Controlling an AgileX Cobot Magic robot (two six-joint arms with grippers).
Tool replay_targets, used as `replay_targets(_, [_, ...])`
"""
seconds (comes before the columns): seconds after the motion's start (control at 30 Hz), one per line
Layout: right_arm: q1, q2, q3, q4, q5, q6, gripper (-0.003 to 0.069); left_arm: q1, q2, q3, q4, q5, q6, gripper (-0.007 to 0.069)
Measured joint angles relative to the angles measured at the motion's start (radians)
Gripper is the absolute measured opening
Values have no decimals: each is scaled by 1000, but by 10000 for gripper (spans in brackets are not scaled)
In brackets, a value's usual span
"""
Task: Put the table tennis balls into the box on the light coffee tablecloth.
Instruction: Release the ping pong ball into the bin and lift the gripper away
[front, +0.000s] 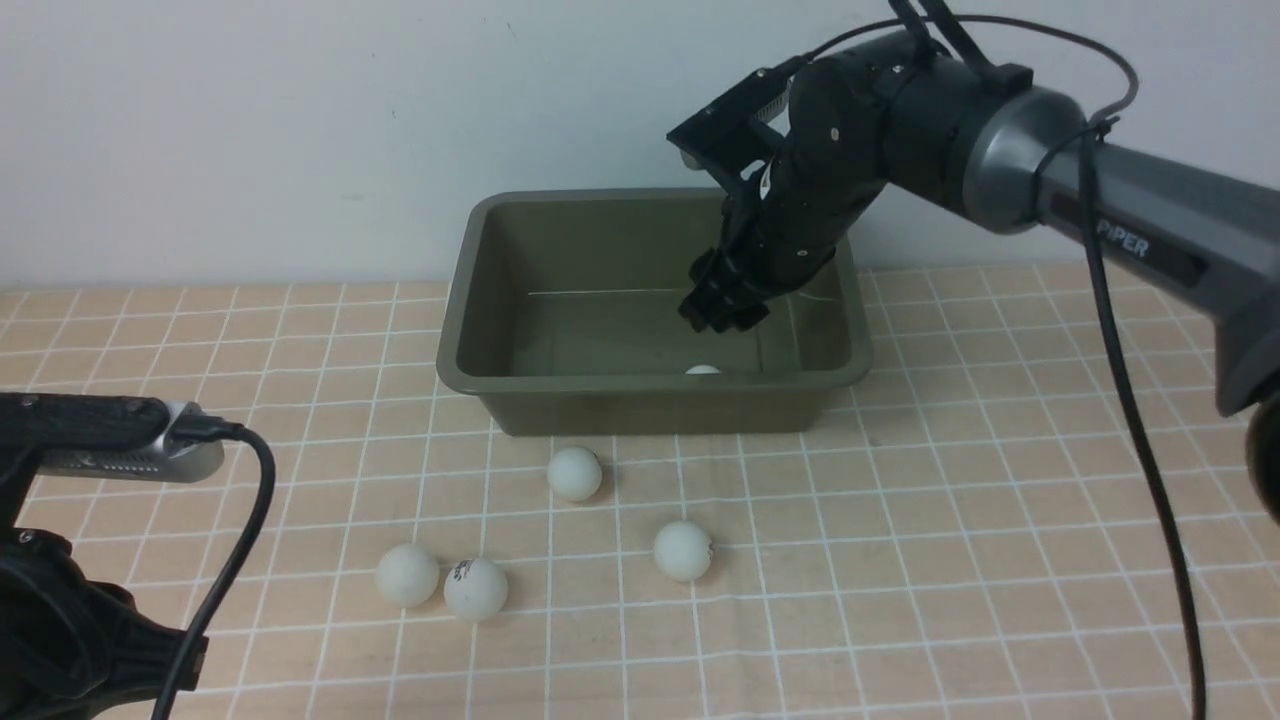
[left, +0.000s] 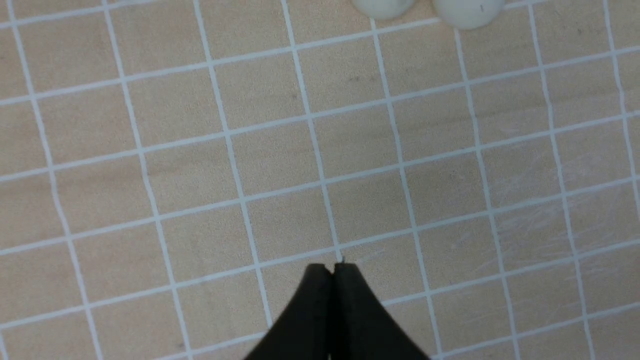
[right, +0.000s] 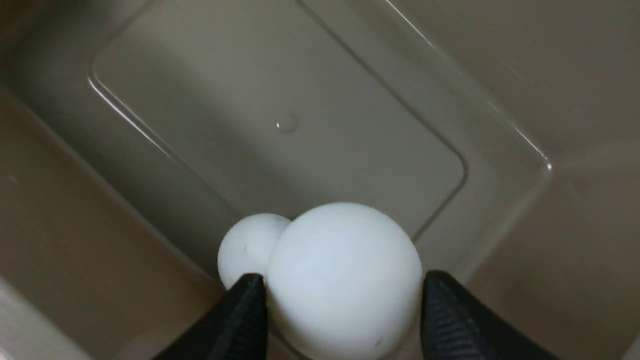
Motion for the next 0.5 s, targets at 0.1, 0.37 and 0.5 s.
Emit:
replay_targets(0.1, [0,-7,0,13,9,2,393,0,0,0,0,0,0,-69])
replay_targets(0.37, [0,-36,-23,75,121,32,393,0,0,0,-3,0,0,-69])
replay_targets(0.5, [0,-37,-66,221,243,43,393,0,0,0,-3,0,0,-69])
